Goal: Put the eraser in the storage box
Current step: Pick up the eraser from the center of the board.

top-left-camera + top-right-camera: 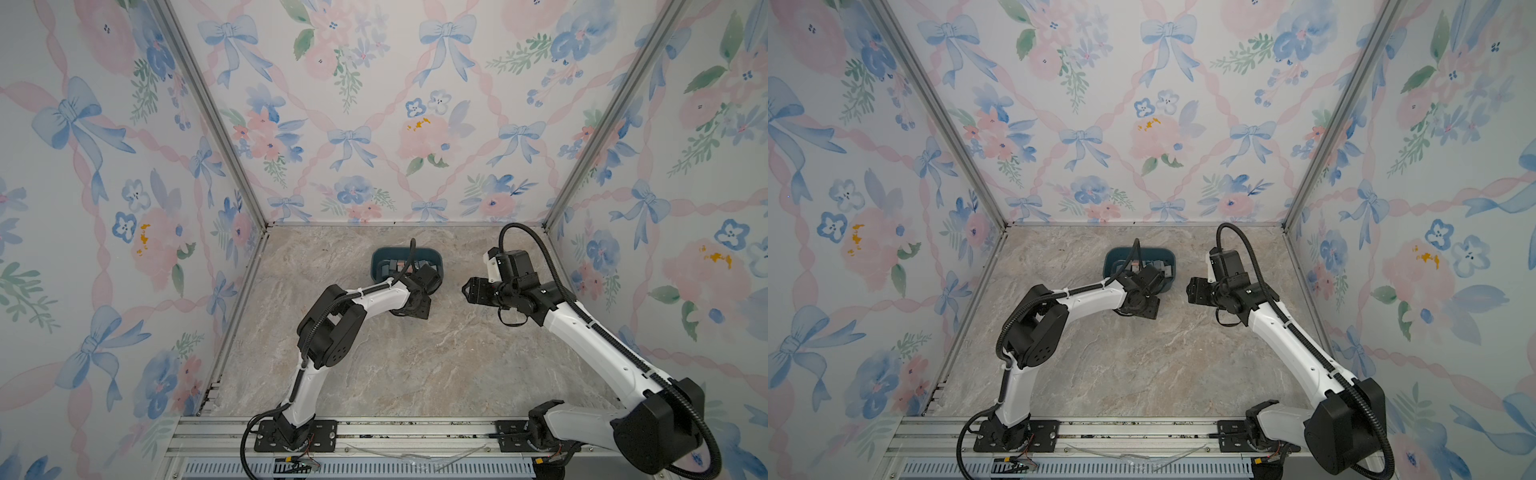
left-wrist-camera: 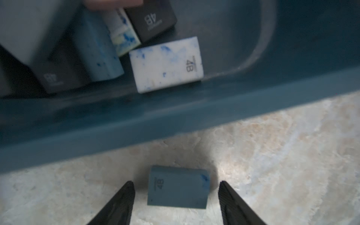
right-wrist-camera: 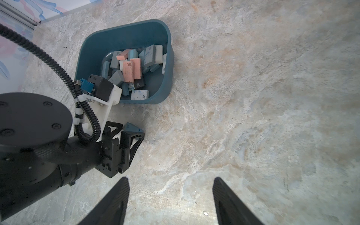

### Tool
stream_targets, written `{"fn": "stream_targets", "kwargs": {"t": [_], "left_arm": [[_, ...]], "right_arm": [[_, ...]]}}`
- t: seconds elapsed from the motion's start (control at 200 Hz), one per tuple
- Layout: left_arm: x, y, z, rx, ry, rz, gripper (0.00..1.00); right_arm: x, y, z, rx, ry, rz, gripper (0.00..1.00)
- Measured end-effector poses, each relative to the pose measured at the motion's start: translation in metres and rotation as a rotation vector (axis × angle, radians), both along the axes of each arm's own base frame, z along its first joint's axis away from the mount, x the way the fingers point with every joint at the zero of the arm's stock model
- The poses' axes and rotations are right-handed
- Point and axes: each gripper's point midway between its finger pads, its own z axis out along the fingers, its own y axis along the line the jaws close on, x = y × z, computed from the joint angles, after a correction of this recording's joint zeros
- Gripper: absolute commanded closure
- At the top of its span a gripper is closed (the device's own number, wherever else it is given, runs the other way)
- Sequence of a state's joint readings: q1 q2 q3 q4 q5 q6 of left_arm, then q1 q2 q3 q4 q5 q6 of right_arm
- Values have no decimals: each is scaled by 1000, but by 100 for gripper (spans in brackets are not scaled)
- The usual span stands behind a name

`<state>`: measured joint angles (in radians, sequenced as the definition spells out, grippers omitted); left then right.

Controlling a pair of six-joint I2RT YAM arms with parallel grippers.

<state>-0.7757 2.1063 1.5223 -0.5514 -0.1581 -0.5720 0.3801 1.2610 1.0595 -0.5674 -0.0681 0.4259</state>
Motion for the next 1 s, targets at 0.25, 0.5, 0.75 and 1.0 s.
{"fn": "stream_targets", "kwargs": {"t": [0.25, 0.5, 0.75, 1.0], "left_arm": [[4, -2, -1, -6, -4, -48, 38], [3, -6, -1, -20, 0, -75, 37], [2, -5, -2, -18, -5, -85, 44], [-1, -5, -2, 5, -10, -95, 50]], "right_arm": [[0, 0, 0, 0, 0, 0, 29], [0, 0, 1, 1, -3, -1, 29], [0, -2, 2, 5, -3, -4, 29], [0, -2, 2, 5, -4, -4, 29]]}}
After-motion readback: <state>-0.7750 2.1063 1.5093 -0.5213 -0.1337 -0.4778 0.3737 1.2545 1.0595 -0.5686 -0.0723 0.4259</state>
